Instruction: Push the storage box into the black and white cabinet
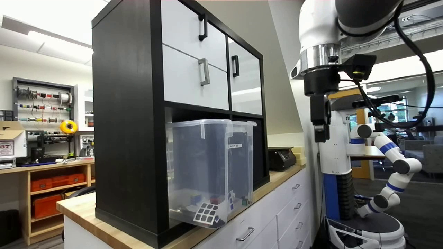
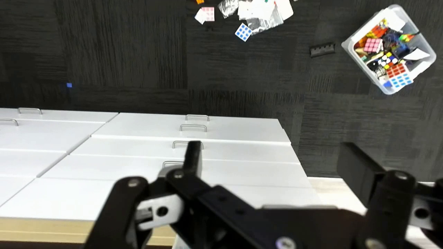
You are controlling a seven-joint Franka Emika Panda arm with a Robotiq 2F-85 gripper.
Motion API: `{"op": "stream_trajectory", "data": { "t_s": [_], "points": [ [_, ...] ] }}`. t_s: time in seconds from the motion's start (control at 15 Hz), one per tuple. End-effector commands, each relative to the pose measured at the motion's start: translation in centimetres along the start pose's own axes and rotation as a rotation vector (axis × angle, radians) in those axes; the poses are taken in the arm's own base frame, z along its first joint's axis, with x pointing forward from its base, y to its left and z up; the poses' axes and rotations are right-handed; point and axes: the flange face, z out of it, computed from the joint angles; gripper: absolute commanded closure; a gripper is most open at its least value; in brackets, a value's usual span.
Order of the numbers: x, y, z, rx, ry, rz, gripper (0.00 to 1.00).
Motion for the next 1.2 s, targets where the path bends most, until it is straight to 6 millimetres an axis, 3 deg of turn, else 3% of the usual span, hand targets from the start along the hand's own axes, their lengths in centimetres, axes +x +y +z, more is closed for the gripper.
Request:
{"op": "stream_trajectory", "data": {
  "t_s": [0.0,0.13,0.2,0.8,1.13],
  "points": [
    [2.5,-0.9,0.5,0.015,0.085,0.036,0.00],
    [3.2,-1.3,0.8,0.009,0.103,0.014,0.00],
    [2.4,-0.8,1.1,0.003,0.078,0.002,0.00],
    [2.9,-1.2,1.1,0.003,0.087,-0.004,0.00],
    [4.2,-1.2,2.6,0.031,0.128,0.019,0.00]
  ]
}}
